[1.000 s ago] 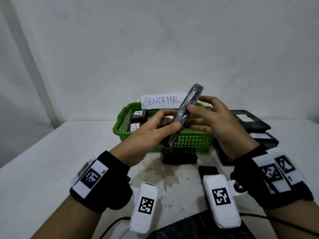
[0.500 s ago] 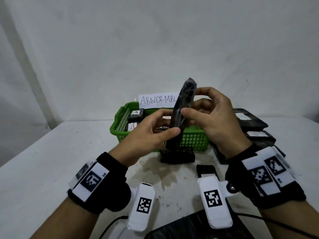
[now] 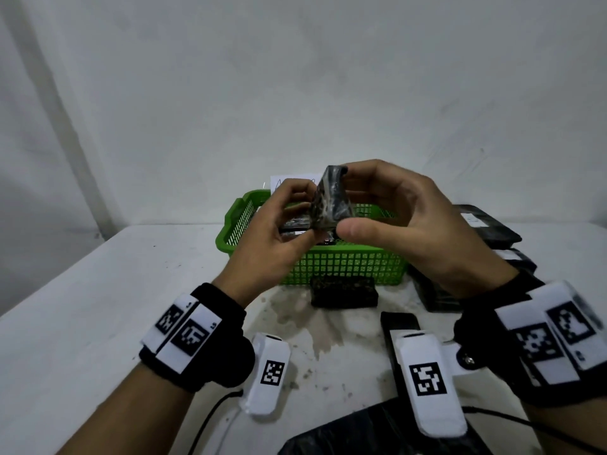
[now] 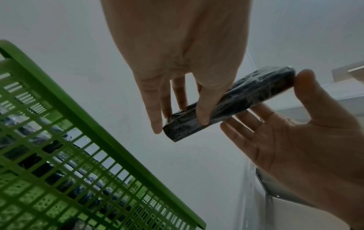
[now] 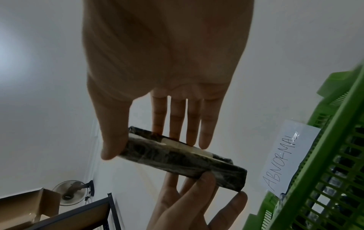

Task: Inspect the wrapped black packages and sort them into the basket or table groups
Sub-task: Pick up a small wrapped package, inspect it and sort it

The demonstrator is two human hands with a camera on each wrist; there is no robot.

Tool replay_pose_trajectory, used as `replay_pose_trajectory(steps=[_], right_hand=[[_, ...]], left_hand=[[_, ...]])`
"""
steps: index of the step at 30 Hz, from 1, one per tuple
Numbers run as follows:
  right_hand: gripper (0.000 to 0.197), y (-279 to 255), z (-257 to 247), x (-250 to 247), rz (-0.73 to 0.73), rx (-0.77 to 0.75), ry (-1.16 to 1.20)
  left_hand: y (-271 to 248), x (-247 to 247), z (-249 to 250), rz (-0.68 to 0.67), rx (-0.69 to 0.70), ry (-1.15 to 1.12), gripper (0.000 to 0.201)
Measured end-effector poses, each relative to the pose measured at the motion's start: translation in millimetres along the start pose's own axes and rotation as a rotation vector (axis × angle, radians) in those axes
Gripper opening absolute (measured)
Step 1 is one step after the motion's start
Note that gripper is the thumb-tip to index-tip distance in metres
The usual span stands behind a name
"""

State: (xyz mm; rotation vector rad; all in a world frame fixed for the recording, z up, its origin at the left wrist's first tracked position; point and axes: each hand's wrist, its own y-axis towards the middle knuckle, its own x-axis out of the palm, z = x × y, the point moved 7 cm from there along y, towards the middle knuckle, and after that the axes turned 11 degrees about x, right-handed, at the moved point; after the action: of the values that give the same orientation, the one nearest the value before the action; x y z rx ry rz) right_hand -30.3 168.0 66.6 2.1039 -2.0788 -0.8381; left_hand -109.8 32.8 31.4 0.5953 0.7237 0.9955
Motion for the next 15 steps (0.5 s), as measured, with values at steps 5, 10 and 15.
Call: replay_pose_trajectory(steps=[5, 10, 15], right_hand=[[0.032, 3, 6, 0, 0.024, 0.061, 0.032], [0.019, 5, 17, 9, 0.065, 0.117, 0.072], [0.024, 6, 18, 17, 0.125, 0.057, 0.061]], left_hand=[[-3, 1, -8, -0.005, 0.002, -0.009, 0.039], [-8, 3, -27, -0.013, -0.061, 0.021, 0.037], [-6, -8, -28, 0.066, -0.049, 0.037, 0.036]])
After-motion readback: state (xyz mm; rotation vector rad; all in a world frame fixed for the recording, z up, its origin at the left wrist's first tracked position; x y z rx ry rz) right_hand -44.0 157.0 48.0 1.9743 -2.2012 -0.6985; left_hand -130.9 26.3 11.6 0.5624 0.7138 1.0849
